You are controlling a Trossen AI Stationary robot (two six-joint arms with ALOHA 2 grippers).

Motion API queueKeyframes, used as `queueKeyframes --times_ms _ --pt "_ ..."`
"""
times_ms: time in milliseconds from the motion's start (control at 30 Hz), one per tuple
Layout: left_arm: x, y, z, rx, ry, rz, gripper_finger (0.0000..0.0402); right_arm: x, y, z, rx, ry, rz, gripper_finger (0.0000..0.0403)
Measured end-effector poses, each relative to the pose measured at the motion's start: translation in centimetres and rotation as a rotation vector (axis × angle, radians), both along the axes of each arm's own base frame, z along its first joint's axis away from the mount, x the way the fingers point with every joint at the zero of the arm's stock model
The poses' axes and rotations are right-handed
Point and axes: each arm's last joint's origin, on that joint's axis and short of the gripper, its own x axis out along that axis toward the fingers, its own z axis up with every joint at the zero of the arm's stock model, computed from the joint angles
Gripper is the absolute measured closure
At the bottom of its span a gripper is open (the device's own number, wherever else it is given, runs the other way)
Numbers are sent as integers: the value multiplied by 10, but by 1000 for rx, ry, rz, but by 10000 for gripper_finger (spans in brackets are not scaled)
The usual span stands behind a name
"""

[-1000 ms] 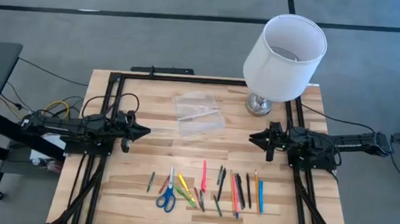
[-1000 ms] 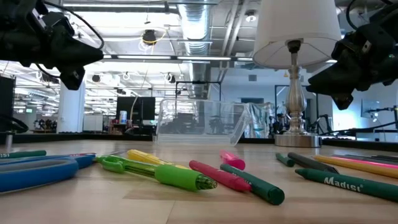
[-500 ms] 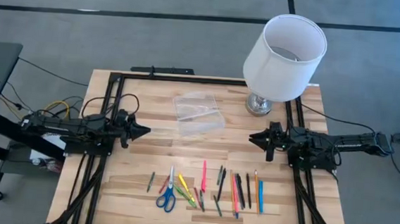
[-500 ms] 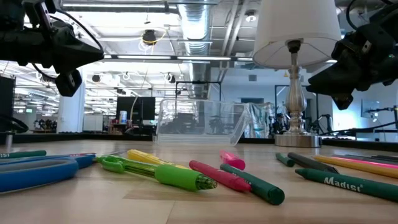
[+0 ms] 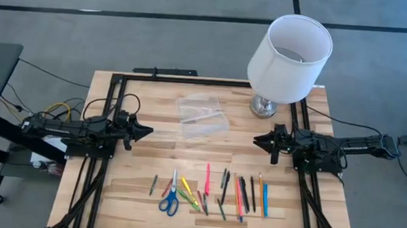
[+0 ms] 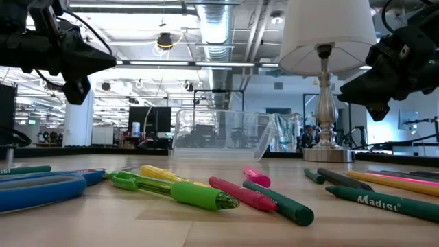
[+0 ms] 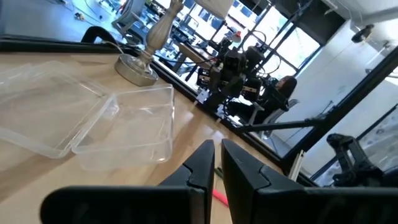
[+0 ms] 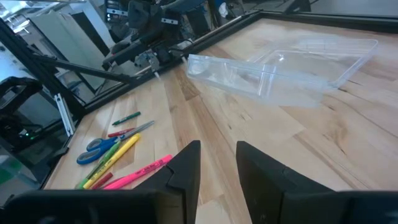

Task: Pick & place school supplies into a supply box
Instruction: Put the blue pen into the transparent supply box

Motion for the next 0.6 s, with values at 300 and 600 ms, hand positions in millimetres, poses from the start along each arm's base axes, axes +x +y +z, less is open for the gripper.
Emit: queueKeyframes --times_ms 300,600 --pt "-1 2 12 -286 -180 56 378 2 -2 11 473 -183 -145 305" --pt "-1 4 7 -258 -128 136 378 2 -4 14 481 -209 -181 305"
